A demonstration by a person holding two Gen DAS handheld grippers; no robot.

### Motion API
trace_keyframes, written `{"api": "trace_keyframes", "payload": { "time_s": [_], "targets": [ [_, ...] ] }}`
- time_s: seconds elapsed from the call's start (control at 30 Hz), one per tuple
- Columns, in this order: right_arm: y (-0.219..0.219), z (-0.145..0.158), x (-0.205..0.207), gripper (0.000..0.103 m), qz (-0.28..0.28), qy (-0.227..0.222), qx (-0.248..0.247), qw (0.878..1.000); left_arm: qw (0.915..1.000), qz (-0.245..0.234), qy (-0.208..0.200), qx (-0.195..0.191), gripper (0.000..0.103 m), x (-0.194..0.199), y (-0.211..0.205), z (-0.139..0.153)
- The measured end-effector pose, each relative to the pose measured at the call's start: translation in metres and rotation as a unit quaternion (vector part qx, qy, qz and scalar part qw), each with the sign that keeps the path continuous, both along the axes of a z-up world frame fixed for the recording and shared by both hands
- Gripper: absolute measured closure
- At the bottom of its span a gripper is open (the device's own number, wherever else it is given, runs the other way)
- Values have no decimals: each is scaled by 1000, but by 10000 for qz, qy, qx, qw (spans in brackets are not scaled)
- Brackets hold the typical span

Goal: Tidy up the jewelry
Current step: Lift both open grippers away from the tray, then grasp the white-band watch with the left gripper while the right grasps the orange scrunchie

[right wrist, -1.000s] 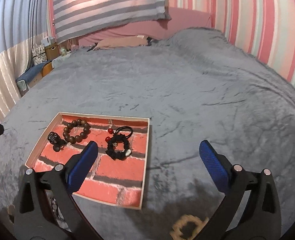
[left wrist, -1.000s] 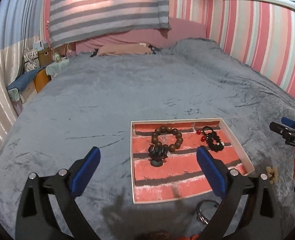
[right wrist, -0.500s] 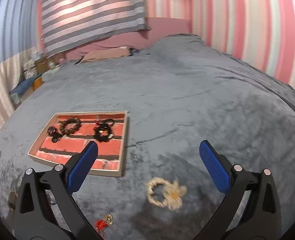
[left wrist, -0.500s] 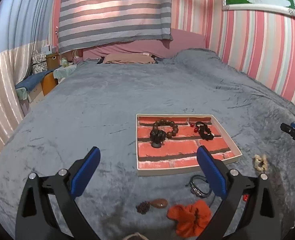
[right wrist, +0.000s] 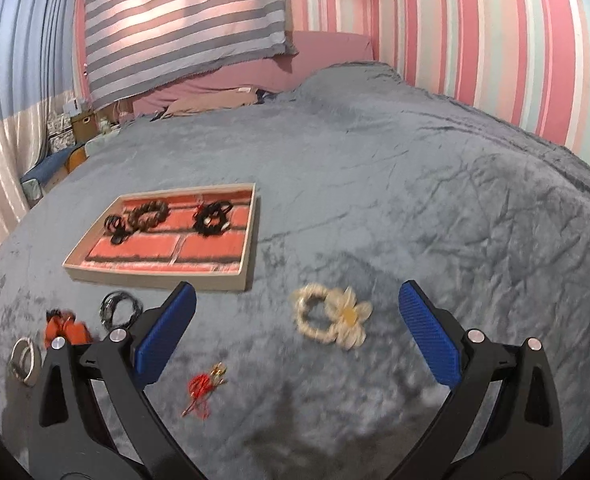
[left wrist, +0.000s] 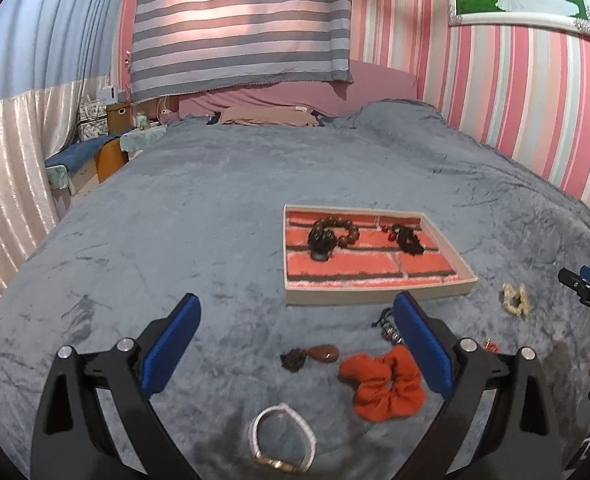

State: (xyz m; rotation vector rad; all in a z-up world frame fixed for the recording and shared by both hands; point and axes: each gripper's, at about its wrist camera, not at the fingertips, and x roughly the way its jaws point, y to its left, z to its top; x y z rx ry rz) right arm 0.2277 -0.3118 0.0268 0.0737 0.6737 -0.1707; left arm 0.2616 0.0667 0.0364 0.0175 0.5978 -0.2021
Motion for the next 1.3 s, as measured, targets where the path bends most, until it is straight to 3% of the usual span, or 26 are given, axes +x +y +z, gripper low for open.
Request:
{"api": "trace_keyframes", "payload": {
  "time_s": [0.17,0.33,0.5,0.8,0.97,1.3],
  "targets": [
    [26,-12,-12,4,68,67,111,9999,9998,22,203,-82,8,-9,13,-18],
    [65,-26,-14,4,275,107,95,9995,9987,146,467,106,8,-14,25,-44],
    [110,-46,-4,4,461,369,101,9982,9975,234,615,260,8,-11,39,-66],
    [187,-81,22,6,905,827,54,9924,9915,146,1280,181,9,6,49,-111],
    [203,-94,40,21,948,1092,48,9895,9912,32,1322,110,13,9,51,-114],
    [212,-114,51,45,1116,1423,212,9833,9853,-241,1690,64,41,17,46,-131]
  ]
}}
